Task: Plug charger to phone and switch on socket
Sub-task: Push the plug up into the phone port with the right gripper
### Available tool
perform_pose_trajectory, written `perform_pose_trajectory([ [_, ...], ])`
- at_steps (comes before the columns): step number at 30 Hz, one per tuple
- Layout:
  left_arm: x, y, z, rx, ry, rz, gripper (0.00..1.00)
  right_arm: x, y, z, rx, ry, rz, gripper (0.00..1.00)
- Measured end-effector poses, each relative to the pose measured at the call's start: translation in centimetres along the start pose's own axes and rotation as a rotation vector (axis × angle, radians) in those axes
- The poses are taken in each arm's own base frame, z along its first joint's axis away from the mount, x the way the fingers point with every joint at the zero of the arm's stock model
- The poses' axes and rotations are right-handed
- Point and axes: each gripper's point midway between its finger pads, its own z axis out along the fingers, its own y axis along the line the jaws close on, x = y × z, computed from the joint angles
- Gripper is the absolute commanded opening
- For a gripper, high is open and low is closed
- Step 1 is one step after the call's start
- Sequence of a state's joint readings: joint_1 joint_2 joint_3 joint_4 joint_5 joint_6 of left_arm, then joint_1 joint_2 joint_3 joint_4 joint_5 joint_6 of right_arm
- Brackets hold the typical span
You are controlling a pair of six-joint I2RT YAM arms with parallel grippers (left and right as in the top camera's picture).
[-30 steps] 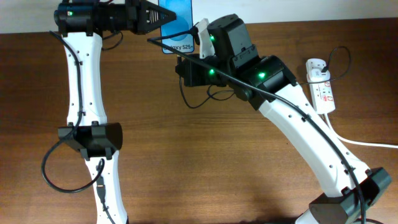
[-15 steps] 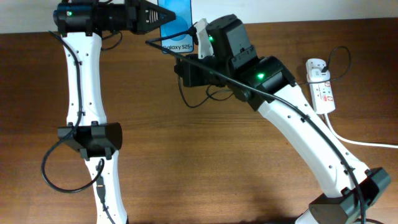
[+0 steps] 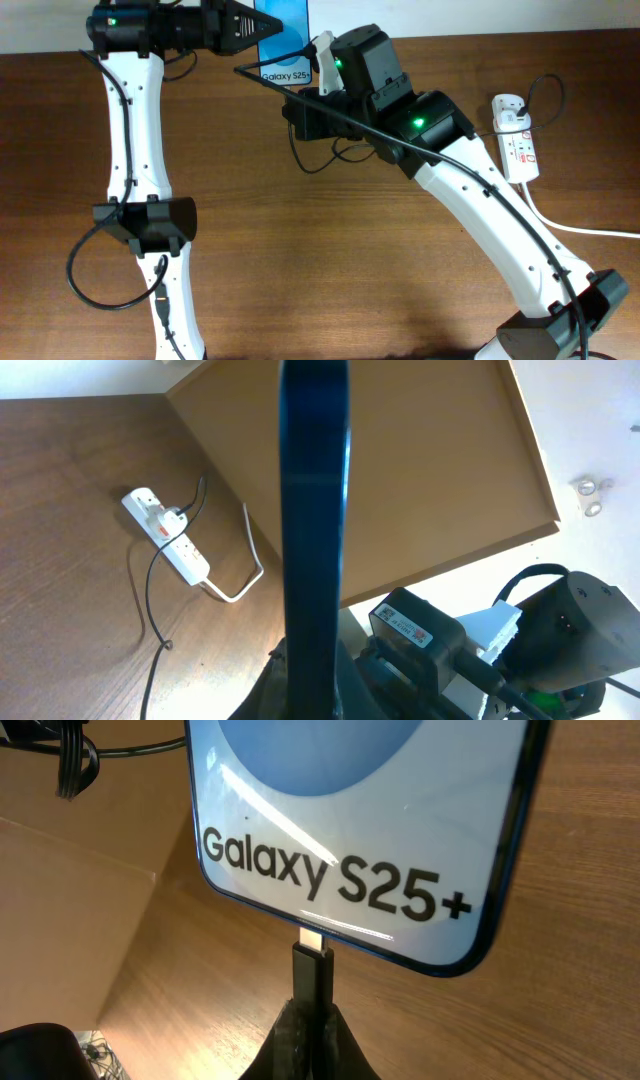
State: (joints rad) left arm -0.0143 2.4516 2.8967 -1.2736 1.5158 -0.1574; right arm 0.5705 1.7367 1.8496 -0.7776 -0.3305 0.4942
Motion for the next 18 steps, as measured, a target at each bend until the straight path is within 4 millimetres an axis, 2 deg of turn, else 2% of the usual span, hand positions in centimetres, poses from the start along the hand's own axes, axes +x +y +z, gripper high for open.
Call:
perform_pose_trajectory([
  [18,0.05,-0.17,-0.04,0.010,0.001,-0.004,0.00,-0.32,0.52,0.09,-0.014,-0.016,-0.011,0.04],
])
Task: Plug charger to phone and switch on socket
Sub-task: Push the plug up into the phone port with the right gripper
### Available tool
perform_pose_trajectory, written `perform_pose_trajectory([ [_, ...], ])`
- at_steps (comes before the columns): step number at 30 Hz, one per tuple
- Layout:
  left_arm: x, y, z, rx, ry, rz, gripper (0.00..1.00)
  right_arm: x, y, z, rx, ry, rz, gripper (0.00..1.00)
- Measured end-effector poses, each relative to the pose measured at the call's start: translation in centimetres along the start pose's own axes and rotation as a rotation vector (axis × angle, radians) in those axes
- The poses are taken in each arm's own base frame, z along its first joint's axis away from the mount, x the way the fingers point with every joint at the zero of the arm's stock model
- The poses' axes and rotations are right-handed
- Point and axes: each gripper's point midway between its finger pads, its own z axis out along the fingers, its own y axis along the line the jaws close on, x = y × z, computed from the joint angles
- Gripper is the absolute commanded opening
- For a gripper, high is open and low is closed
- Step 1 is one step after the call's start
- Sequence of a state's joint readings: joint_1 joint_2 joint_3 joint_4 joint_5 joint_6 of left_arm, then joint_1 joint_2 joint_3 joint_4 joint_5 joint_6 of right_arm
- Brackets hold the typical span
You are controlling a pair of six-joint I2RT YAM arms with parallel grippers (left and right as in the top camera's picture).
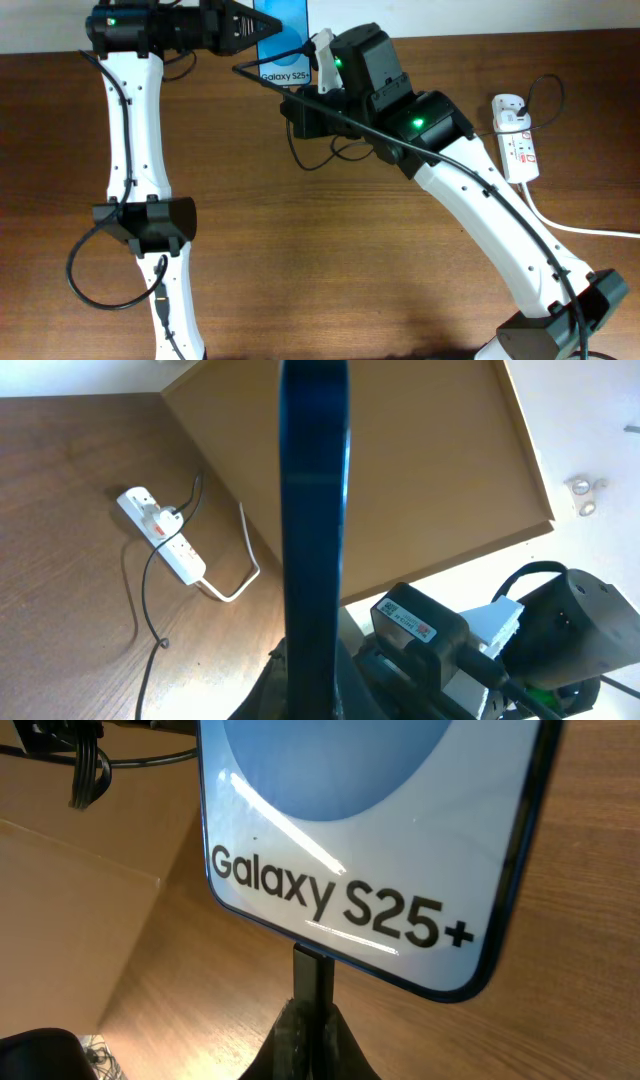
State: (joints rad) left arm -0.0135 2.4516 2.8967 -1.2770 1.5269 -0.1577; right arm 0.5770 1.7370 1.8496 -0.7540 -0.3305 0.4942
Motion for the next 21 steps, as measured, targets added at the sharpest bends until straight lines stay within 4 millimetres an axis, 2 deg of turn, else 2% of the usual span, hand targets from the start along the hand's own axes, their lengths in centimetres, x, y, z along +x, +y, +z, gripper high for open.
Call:
perform_pose_trajectory([
  [21,0.16,-0.13,-0.30,0.010,-0.002,-0.008,0.00,-0.25,0.14,-0.16,0.004,-0.007,-0.082,0.04],
])
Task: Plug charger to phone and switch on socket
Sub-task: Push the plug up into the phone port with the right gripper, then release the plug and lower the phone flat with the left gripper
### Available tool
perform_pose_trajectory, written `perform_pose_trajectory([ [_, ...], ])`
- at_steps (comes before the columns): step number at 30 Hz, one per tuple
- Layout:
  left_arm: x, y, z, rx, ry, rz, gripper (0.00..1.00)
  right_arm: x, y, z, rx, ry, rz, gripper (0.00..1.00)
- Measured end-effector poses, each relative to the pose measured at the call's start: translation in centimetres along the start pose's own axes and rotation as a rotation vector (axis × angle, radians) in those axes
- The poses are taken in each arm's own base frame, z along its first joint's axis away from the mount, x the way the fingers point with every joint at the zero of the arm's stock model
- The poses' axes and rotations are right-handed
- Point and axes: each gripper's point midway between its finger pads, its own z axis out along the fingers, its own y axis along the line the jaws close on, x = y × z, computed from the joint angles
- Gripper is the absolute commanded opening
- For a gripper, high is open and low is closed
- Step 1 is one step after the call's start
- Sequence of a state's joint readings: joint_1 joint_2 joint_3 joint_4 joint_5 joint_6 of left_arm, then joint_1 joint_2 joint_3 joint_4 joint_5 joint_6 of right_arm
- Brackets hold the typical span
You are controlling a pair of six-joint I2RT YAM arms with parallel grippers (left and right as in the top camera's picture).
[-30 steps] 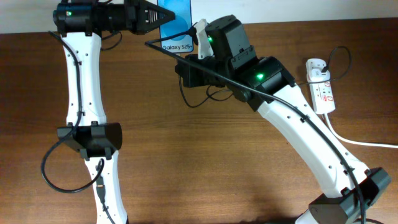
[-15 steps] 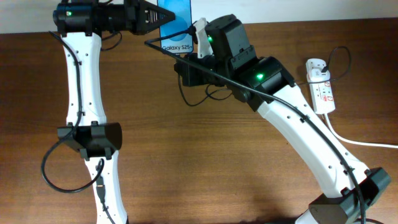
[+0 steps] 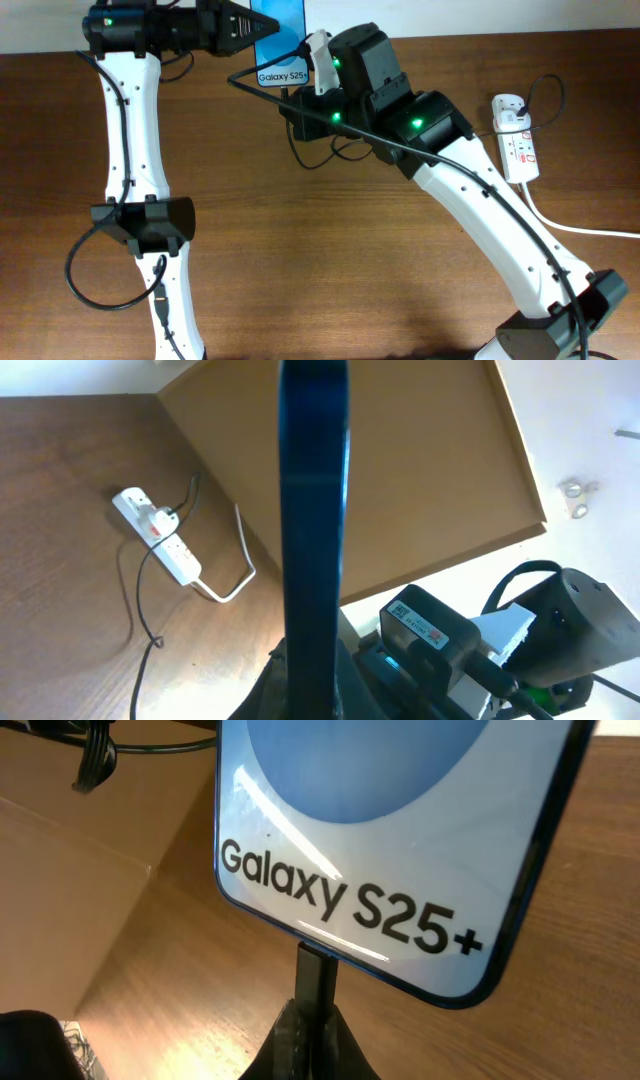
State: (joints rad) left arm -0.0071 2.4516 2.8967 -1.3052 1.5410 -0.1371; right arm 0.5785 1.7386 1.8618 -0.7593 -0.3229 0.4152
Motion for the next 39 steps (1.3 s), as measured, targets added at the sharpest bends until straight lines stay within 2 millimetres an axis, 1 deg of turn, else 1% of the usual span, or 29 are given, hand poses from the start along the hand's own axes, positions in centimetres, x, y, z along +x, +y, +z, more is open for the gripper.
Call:
perform_pose_trajectory([
  [3,0.1,0.0,-0.1,-0.001,-0.001,-0.013,0.00,0.1,0.1,0.0,0.000,0.003,0.000,0.04],
  [11,0.2,0.1,-0.3,-0.003,-0.005,-0.005,0.00,-0.1,0.4,0.1,-0.007,-0.006,0.076,0.05],
  [20,0.5,0.1,-0.5,-0.002,-0.007,0.017,0.00,0.2,0.4,0.4,-0.013,0.006,0.085,0.06],
  [21,0.5,0.1,-0.5,-0.002,-0.007,0.018,0.00,0.2,0.4,0.4,-0.014,0.007,0.086,0.07],
  [22,0.5,0.1,-0.5,-0.002,-0.007,0.018,0.00,0.1,0.4,0.4,-0.014,0.006,0.086,0.09],
  [25,0.5,0.1,-0.5,-0.003,-0.007,0.018,0.00,0.1,0.5,0.4,-0.018,0.006,0.092,0.10],
  [26,0.5,0.1,-0.5,-0.003,-0.007,0.019,0.00,0.1,0.5,0.4,-0.018,0.006,0.093,0.14],
  [27,0.5,0.1,-0.6,-0.003,-0.008,0.021,0.00,0.1,0.5,0.4,-0.018,0.005,0.094,0.24],
  [28,0.5,0.2,-0.6,-0.005,-0.008,0.021,0.00,0.0,0.5,0.4,-0.017,-0.001,0.096,0.29],
  [29,0.6,0.3,-0.6,-0.011,-0.007,0.010,0.00,-1.4,0.5,0.1,-0.023,-0.049,0.085,0.40],
  [30,0.6,0.3,-0.4,-0.013,-0.004,0.018,0.00,-1.5,0.4,-0.1,-0.022,-0.049,0.089,0.53],
  [32,0.6,0.7,-0.3,-0.038,-0.004,0.032,0.00,-1.5,0.6,-0.1,-0.029,-0.048,0.093,0.56],
  [34,0.6,0.9,-0.3,-0.046,-0.004,0.035,0.00,-1.5,0.6,-0.1,-0.029,-0.046,0.090,0.73],
  [38,0.7,1.5,-0.1,-0.085,0.000,0.034,0.00,-1.3,0.0,-0.3,-0.001,-0.039,0.099,0.96],
  [39,0.7,1.7,-0.1,-0.097,0.000,0.032,0.00,-1.3,-0.3,-0.4,0.013,-0.036,0.104,0.98],
])
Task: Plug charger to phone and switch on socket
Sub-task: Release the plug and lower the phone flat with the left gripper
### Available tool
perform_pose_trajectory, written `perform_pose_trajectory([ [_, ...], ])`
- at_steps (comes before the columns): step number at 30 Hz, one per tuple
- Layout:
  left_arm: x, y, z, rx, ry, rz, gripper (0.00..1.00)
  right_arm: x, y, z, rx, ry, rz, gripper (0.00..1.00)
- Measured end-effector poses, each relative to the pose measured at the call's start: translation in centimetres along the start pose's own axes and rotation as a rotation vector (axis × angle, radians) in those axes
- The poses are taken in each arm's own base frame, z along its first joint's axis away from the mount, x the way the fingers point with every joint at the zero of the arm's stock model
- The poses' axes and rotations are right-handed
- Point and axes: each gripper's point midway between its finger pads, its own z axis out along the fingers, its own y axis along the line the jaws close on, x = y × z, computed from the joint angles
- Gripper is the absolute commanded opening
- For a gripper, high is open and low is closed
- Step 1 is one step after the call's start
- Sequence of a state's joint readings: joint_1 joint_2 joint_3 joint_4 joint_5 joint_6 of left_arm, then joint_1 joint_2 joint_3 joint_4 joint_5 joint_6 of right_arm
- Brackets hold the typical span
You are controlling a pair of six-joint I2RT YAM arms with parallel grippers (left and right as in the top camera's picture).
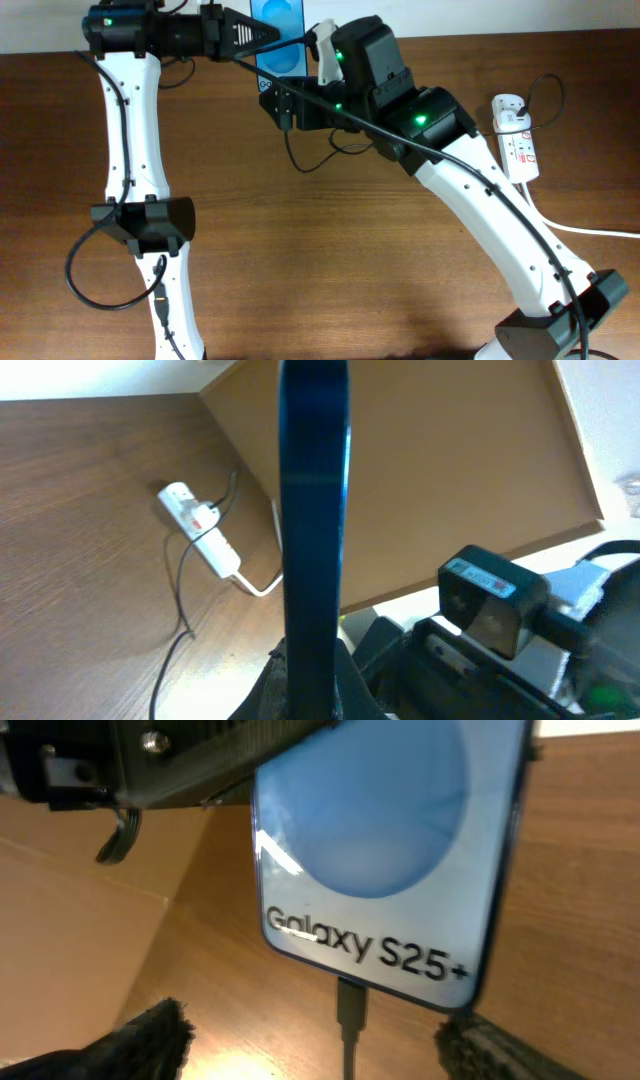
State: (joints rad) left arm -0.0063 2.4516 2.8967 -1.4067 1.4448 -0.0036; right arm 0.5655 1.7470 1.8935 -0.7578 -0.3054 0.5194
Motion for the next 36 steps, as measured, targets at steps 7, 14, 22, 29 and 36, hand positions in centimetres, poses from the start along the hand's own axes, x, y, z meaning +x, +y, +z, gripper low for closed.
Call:
perform_pose_trajectory([
  [7,3.1,4.7,-0.5,-0.295,0.064,-0.191,0.00,3.2,-5.1,-1.4,0.190,0.140,0.086,0.98],
  [14,8.4,11.2,-0.5,-0.426,0.216,-0.324,0.00,5.9,-12.4,-5.5,0.379,0.293,0.218,0.99],
  [22,12.9,16.6,5.4,-0.402,0.330,-0.308,0.00,6.8,-15.4,-7.8,0.442,0.351,0.245,0.98],
  [29,14.5,22.8,3.5,-0.603,0.290,-0.422,0.00,6.8,-15.4,-7.9,0.439,0.357,0.227,0.98],
  [36,15.7,24.3,2.1,-0.677,0.296,-0.481,0.00,6.8,-15.4,-7.9,0.439,0.358,0.224,0.98],
])
